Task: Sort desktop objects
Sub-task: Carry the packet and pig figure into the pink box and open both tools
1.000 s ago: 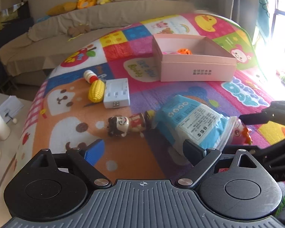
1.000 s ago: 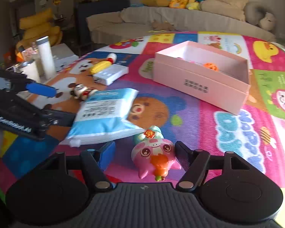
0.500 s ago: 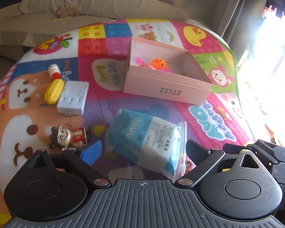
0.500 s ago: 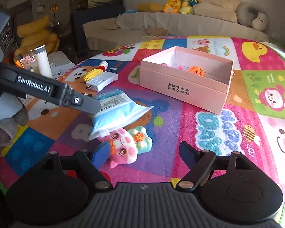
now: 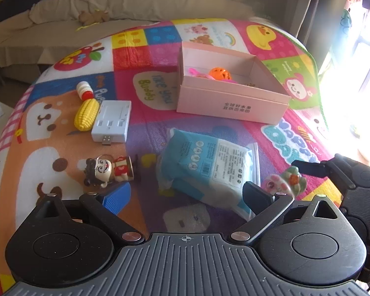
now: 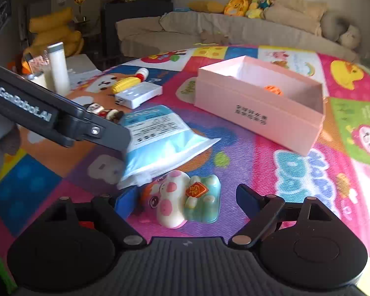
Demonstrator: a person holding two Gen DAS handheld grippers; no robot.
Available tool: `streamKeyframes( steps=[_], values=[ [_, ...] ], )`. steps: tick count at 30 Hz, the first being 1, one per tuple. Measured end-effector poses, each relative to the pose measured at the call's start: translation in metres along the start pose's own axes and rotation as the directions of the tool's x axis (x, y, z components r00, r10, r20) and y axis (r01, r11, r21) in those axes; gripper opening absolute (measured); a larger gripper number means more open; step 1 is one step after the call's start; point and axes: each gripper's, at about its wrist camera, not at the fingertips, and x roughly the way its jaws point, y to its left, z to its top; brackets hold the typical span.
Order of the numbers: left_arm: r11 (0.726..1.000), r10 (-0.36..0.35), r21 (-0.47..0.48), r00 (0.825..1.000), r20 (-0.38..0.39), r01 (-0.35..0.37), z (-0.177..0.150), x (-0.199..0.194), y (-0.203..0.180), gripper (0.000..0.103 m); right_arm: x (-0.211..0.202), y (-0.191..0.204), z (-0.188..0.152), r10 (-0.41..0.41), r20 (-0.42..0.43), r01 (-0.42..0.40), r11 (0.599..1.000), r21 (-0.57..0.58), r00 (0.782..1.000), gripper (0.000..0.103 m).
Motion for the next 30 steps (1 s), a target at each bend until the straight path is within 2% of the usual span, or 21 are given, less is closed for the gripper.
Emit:
streamKeyframes(
  steps=[2,4,6,8,13,15,18,20,23,25,27,29,30],
  values=[
    [0.999,-0.03,-0.014,0.999,-0.014,0.03,0.002,0.004,-0.001,0.101,-0.002,-0.01,-0.003,-0.08,-0.007,0.08,0.997,-0.004,0.997,0.086],
    [0.997,-0.064,-0.037,0.997,-0.035,0.062,0.005,0.012,-0.007,0.101,-0.006,-0.028,-0.007,-0.114,-0.026,0.115,0.992,0.043,0.993,0.086],
    [0.994,-0.097,-0.064,0.994,-0.051,0.094,0.01,0.021,-0.014,0.101,-0.013,-0.047,-0.012,-0.114,-0.042,0.118,0.987,0.107,0.993,0.086],
    [0.989,-0.098,-0.113,0.994,-0.051,0.091,0.018,0.032,-0.02,0.103,-0.018,-0.059,-0.016,-0.116,-0.05,0.123,0.98,0.155,0.992,0.086],
    [0.985,-0.084,-0.153,0.995,-0.061,0.074,0.044,0.066,-0.025,0.103,-0.023,-0.062,-0.022,-0.127,-0.05,0.134,0.977,0.163,0.991,0.088],
    [0.99,-0.075,-0.124,0.993,-0.089,0.064,0.049,0.077,-0.03,0.103,-0.022,-0.059,-0.022,-0.117,-0.048,0.123,0.98,0.157,0.992,0.088],
    [1.0,-0.02,0.006,0.995,-0.096,0.021,0.043,0.081,-0.042,0.103,-0.019,-0.058,-0.02,-0.111,-0.045,0.117,0.981,0.156,0.993,0.088],
    [0.996,0.007,0.09,0.996,-0.086,0.001,0.034,0.078,-0.047,0.103,-0.018,-0.059,-0.019,-0.107,-0.041,0.113,0.98,0.167,0.993,0.088],
    [0.99,0.021,0.144,0.995,-0.094,-0.008,0.022,0.076,-0.045,0.102,-0.017,-0.065,-0.018,-0.09,-0.034,0.095,0.975,0.201,0.995,0.088],
    [0.987,0.028,0.162,0.995,-0.095,-0.013,0.016,0.075,-0.041,0.097,-0.013,-0.069,-0.016,-0.081,-0.032,0.086,0.97,0.228,0.996,0.088],
    [0.979,0.056,0.199,0.996,-0.065,-0.042,0.012,0.072,-0.041,0.08,-0.007,-0.074,-0.014,-0.084,-0.028,0.088,0.963,0.256,0.996,0.088],
    [0.975,0.053,0.218,0.997,-0.05,-0.041,0.011,0.068,-0.042,0.07,-0.001,-0.076,-0.011,-0.085,-0.038,0.092,0.958,0.272,0.996,0.086],
    [0.974,0.055,0.223,0.997,-0.046,-0.043,0.011,0.066,-0.042,0.069,0.002,-0.078,-0.01,-0.084,-0.042,0.092,0.956,0.277,0.996,0.085]
  ],
)
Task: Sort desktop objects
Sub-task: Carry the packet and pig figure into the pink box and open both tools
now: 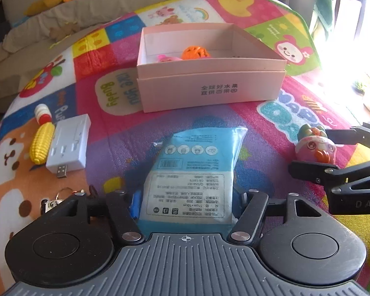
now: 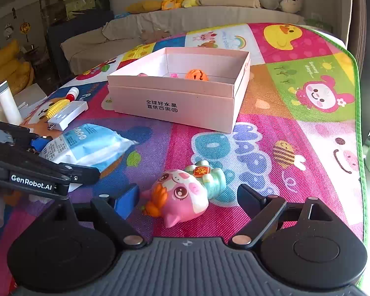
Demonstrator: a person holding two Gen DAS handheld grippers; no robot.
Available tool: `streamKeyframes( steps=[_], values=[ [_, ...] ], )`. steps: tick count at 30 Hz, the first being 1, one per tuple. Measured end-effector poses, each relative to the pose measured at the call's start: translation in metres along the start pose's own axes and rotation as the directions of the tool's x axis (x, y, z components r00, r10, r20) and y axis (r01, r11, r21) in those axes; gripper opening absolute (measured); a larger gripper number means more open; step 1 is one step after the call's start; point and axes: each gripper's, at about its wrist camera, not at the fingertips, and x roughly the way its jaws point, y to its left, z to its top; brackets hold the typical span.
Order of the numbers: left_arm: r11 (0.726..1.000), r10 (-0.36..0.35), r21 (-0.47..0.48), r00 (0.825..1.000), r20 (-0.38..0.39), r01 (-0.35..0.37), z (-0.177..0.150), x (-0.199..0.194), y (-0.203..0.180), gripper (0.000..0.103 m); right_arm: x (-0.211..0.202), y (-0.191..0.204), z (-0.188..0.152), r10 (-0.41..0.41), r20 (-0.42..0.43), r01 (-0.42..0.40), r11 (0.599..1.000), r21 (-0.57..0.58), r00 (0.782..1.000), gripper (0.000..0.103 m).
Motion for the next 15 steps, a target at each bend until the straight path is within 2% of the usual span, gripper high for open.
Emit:
streamKeyframes(
  steps=[1,2,5,11,15],
  values=[
    [1.0,0.003,0.01,1.0,0.005,-0.003,-0.001,-0.002,-0.001,0.068,0.001,0.001,0.002,0.007,-0.001,-0.007,1.0,-0.005,1.0,0.077],
    [1.0,0.007,0.021,1.0,0.01,-0.007,-0.004,-0.004,-0.002,0.067,0.001,0.002,0.003,0.014,-0.005,-0.014,1.0,-0.013,1.0,0.074],
    [0.999,0.008,0.044,1.0,0.019,-0.008,-0.015,-0.015,-0.005,0.065,-0.003,0.008,0.006,0.012,-0.004,-0.012,0.999,-0.034,1.0,0.07],
    [0.997,-0.031,0.074,0.999,0.027,0.028,-0.043,-0.05,-0.004,0.064,-0.033,0.026,0.01,0.06,-0.028,-0.063,0.992,-0.108,0.998,0.068],
    [0.997,-0.066,0.05,0.996,0.06,0.063,-0.045,-0.076,0.002,0.064,-0.071,0.04,0.018,0.102,0.008,-0.099,0.981,-0.165,0.995,0.068]
  ],
)
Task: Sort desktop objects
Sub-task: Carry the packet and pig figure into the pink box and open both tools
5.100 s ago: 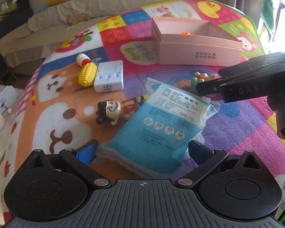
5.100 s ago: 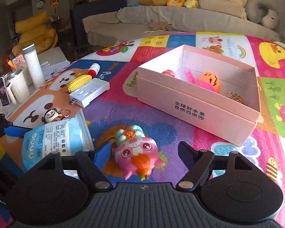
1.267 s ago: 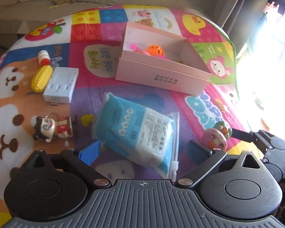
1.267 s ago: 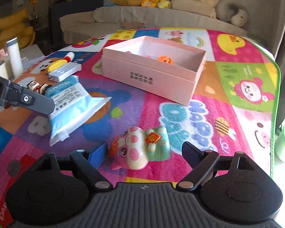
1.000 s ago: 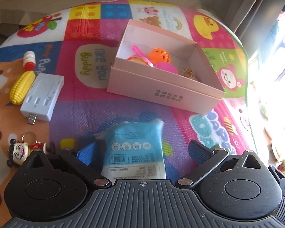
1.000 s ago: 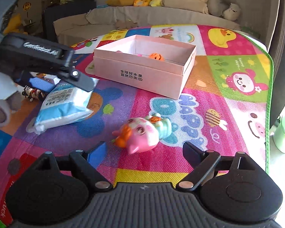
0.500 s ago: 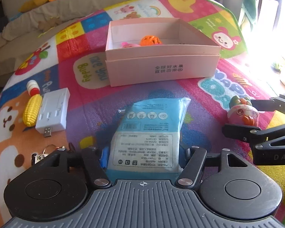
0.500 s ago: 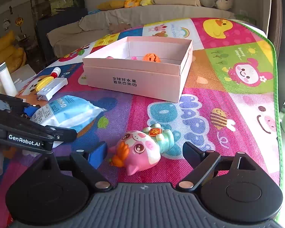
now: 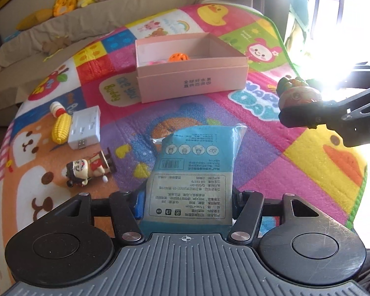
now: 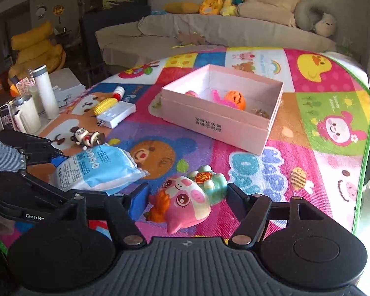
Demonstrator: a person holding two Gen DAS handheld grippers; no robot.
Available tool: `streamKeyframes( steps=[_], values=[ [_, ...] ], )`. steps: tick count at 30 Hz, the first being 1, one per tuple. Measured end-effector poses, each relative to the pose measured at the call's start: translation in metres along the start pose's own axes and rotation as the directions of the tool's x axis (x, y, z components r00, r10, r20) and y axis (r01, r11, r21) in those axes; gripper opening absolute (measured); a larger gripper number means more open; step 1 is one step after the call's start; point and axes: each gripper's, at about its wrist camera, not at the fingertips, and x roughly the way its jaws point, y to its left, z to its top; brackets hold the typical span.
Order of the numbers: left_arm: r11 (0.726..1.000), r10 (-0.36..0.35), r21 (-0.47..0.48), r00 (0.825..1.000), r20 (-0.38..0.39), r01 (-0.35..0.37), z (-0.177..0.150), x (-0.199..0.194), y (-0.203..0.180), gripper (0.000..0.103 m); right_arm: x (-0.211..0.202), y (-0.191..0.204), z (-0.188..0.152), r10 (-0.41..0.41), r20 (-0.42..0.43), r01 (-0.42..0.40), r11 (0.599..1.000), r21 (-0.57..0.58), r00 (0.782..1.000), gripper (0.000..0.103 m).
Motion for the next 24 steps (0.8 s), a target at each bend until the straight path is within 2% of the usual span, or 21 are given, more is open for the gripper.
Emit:
streamKeyframes(
  steps=[3,7,10,14,17,20,21,23,24],
  values=[
    [1.0,-0.001,-0.029,0.997,0.072,0.003,0.018,-0.017,0.007,0.064,-0.027,0.006,0.016,0.003,0.061,-0.002,1.0,-0.024,0.998,0.068],
    [0.998,0.04,-0.064,0.983,0.181,-0.029,0.053,-0.029,0.02,0.064,-0.053,0.005,0.046,-0.03,0.16,0.038,0.998,-0.045,0.987,0.068],
    [0.994,0.042,-0.108,0.978,0.203,-0.021,0.08,-0.02,0.031,0.064,-0.056,-0.006,0.072,-0.066,0.205,0.076,0.996,-0.041,0.977,0.068],
    [0.993,0.046,-0.117,0.975,0.217,-0.021,0.117,0.01,0.038,0.064,-0.031,-0.023,0.087,-0.122,0.191,0.13,0.991,-0.029,0.974,0.068],
    [0.992,0.032,-0.126,0.973,0.228,-0.003,0.154,0.04,0.036,0.064,-0.008,-0.037,0.082,-0.126,0.165,0.129,0.992,-0.005,0.978,0.068],
    [0.996,0.045,-0.083,0.959,0.28,-0.022,0.19,0.069,0.026,0.067,0.012,-0.047,0.075,-0.116,0.144,0.116,0.993,0.008,0.983,0.068],
    [0.997,0.048,-0.067,0.959,0.278,-0.03,0.2,0.078,0.023,0.073,0.017,-0.05,0.074,-0.11,0.138,0.11,0.994,0.009,0.984,0.068],
    [0.998,0.013,-0.069,0.973,0.23,0.003,0.207,0.094,0.025,0.081,0.027,-0.057,0.075,-0.114,0.132,0.113,0.993,0.012,0.985,0.068],
    [0.996,-0.001,-0.088,0.977,0.212,0.02,0.203,0.097,0.029,0.082,0.03,-0.061,0.076,-0.119,0.134,0.118,0.993,0.019,0.984,0.068]
  ],
)
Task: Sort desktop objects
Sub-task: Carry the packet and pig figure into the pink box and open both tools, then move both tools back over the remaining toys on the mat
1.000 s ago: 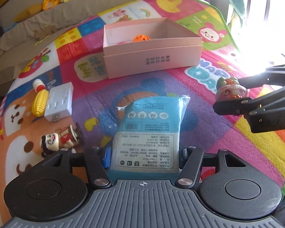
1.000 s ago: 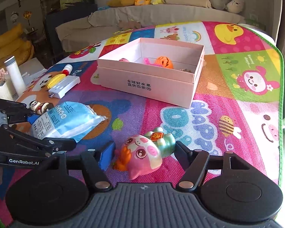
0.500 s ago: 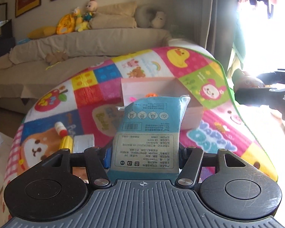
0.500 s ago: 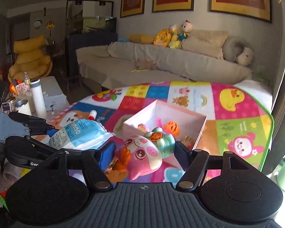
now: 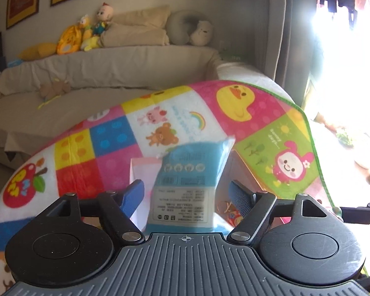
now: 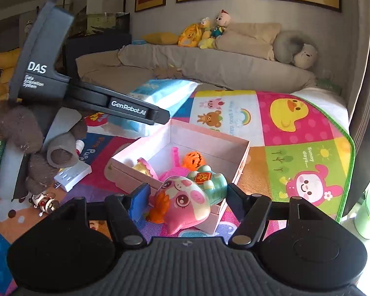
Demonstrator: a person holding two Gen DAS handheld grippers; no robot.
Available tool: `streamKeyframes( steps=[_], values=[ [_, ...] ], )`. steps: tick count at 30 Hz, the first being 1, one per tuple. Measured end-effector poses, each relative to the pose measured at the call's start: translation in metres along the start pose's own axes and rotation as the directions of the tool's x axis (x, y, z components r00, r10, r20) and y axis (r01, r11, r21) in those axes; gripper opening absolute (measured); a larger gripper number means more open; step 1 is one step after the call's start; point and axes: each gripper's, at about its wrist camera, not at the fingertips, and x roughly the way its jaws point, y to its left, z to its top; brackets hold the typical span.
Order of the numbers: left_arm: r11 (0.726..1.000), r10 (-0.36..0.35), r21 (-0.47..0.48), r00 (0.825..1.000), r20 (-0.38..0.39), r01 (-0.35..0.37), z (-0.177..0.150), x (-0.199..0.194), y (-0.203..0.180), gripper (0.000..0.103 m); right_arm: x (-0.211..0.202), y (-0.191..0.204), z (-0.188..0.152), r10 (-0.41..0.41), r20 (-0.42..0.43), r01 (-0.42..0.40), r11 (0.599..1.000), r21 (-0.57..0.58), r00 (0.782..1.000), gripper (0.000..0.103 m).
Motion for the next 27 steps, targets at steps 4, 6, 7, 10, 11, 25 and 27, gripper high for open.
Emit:
streamKeyframes(
  steps=[4,6,7,10,11,25,27],
  values=[
    [0.999,0.028,-0.022,0.999,-0.018,-0.028,-0.034,-0.02,0.018,0.087,0.013,-0.019,0.001,-0.023,0.022,0.022,0.999,0.048,0.999,0.068],
    [0.999,0.037,-0.031,0.999,-0.032,-0.038,-0.054,-0.035,0.028,0.092,0.023,-0.024,0.004,-0.037,0.026,0.036,0.998,0.061,0.999,0.068],
    [0.999,0.038,-0.033,0.998,-0.044,-0.039,-0.063,-0.041,0.032,0.093,0.03,-0.026,0.007,-0.043,0.027,0.041,0.997,0.064,0.999,0.068],
    [0.998,0.054,-0.03,0.996,-0.074,-0.057,-0.089,-0.057,0.044,0.095,0.054,-0.029,0.02,-0.037,0.022,0.035,0.997,0.071,0.999,0.068],
    [0.998,0.063,-0.025,0.995,-0.081,-0.065,-0.097,-0.062,0.047,0.095,0.064,-0.029,0.027,-0.031,0.02,0.03,0.997,0.077,0.999,0.068],
    [0.965,0.184,-0.163,0.972,-0.146,-0.207,-0.169,-0.12,0.121,0.1,0.117,0.045,0.061,-0.03,0.012,0.031,0.996,-0.082,0.999,0.082],
    [0.957,0.216,-0.163,0.965,-0.15,-0.24,-0.176,-0.126,0.128,0.1,0.107,0.075,0.061,0.06,0.0,-0.059,0.991,-0.124,0.998,0.082]
  ],
)
